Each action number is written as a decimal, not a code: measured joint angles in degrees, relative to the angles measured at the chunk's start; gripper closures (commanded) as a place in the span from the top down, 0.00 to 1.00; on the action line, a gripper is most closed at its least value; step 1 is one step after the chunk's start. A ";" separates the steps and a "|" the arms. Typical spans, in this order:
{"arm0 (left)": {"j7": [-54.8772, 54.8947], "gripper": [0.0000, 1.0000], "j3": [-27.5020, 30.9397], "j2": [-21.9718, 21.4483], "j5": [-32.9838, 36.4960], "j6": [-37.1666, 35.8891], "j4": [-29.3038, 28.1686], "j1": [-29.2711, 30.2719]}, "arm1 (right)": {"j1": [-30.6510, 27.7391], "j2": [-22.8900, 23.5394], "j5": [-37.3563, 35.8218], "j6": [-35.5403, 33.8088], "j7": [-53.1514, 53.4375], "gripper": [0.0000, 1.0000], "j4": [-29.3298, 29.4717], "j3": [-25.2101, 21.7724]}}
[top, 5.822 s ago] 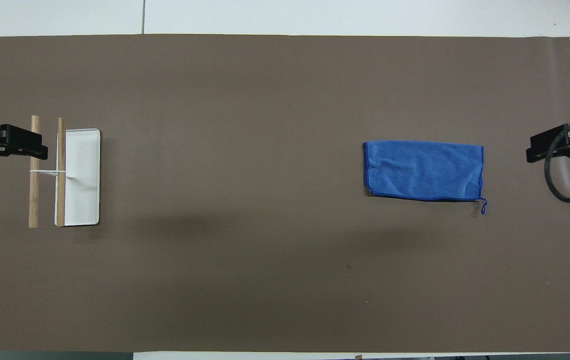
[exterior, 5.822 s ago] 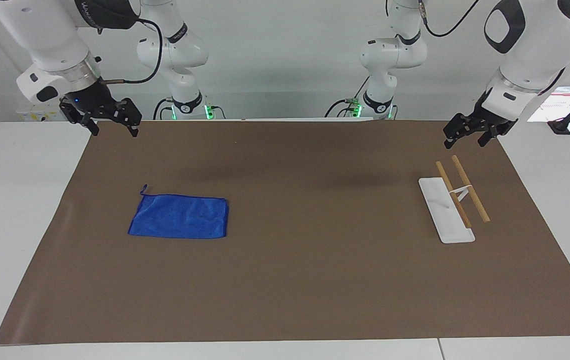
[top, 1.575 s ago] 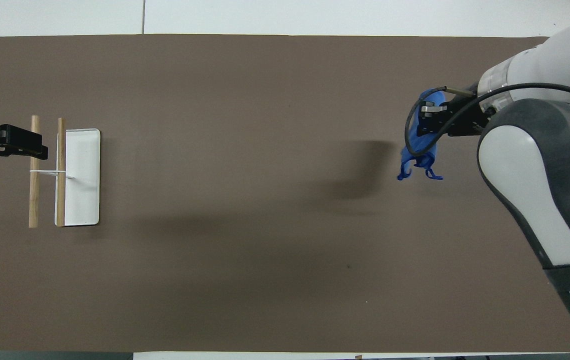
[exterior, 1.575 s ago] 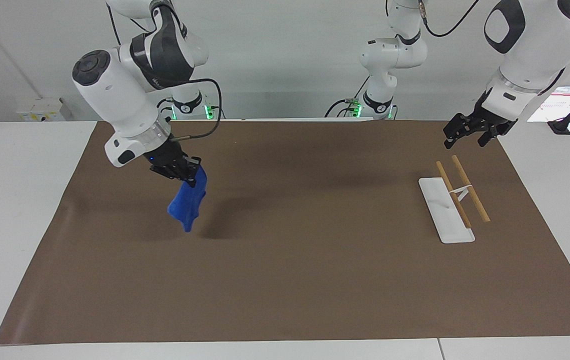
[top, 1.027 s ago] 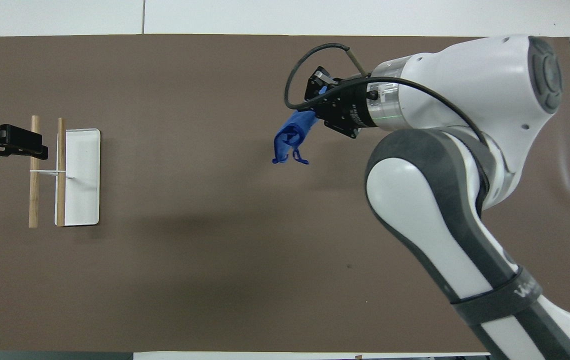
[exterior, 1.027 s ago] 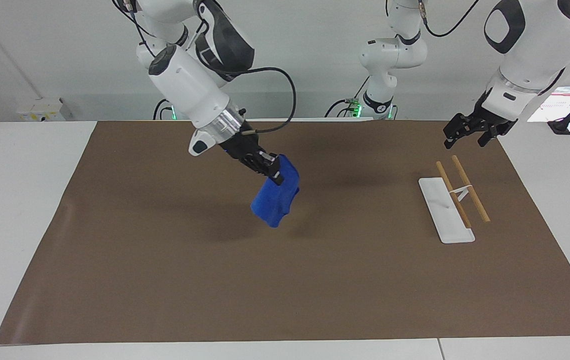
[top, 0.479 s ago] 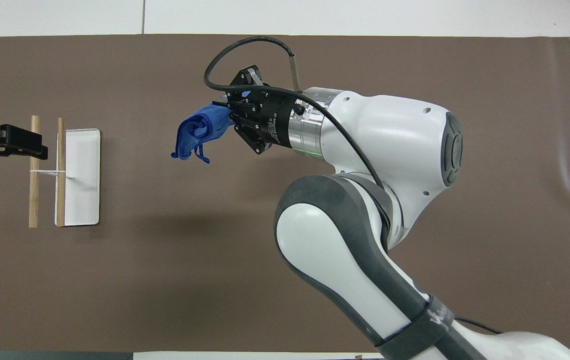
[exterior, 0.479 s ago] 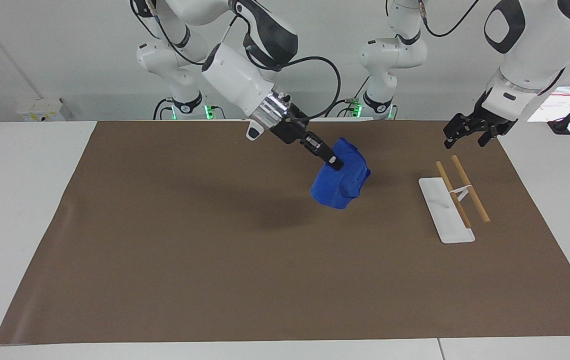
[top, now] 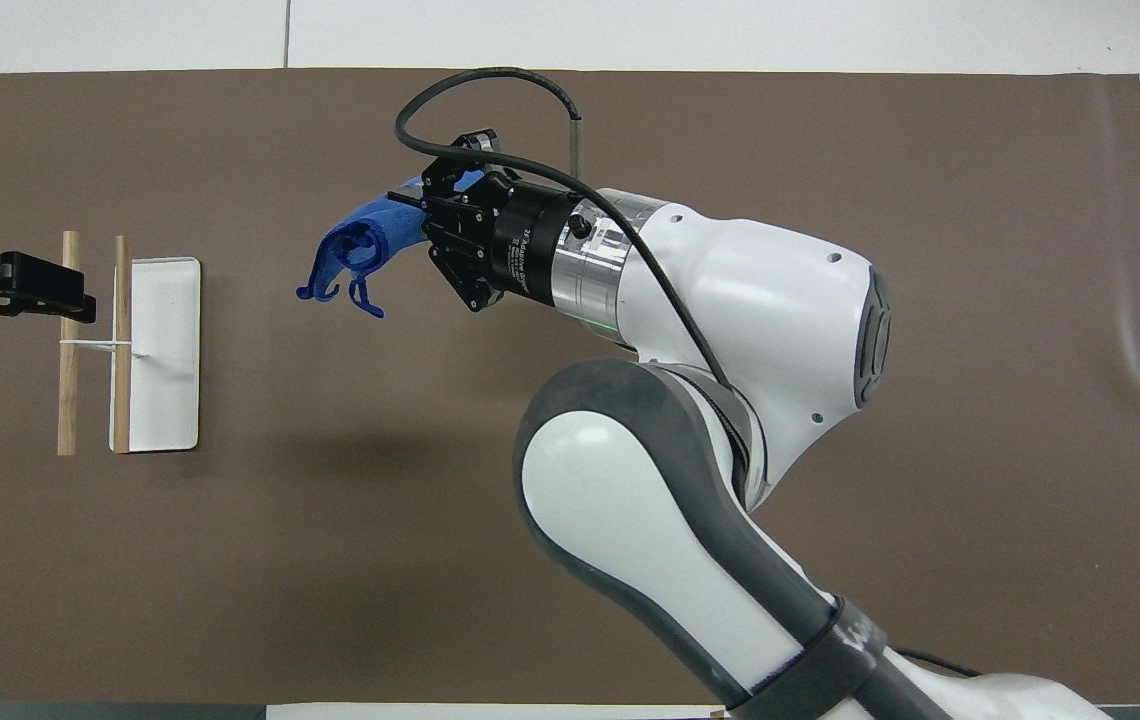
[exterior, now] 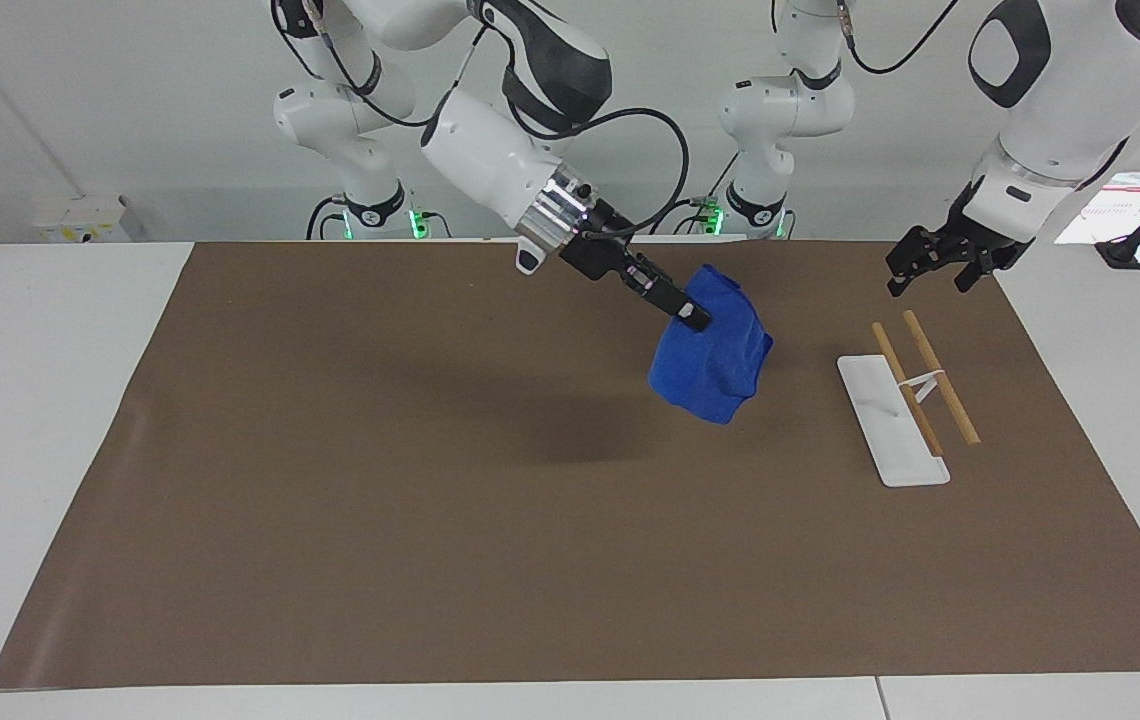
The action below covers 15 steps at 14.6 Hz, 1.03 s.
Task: Right arm passes towel to left arm to hang
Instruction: 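Carry the towel toward the left gripper while the left gripper reaches out, then close the left gripper on the towel beside the right gripper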
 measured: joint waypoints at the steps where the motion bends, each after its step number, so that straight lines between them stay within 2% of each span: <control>1: -0.17 1.00 -0.04 -0.12 -0.02 0.35 -0.45 -0.04 | 0.41 0.05 0.00 0.07 0.66 0.00 0.01 0.00; 4: -3.89 1.00 -0.66 -0.62 -0.45 3.14 -2.50 -0.29 | 1.83 0.12 0.02 0.54 1.42 0.00 0.01 0.00; 7: -11.28 1.00 -1.12 -0.62 -5.76 5.73 -3.76 -1.30 | 2.86 0.12 0.16 0.78 1.58 0.00 0.03 0.00; 12: -33.36 1.00 -1.10 0.78 -16.68 11.62 -7.11 -1.48 | 3.13 0.12 0.18 0.80 1.60 0.00 0.03 0.00; 15: -46.87 1.00 -1.22 0.53 -19.03 14.93 -11.15 -1.91 | 3.12 0.12 0.18 0.80 1.60 0.00 0.04 -0.01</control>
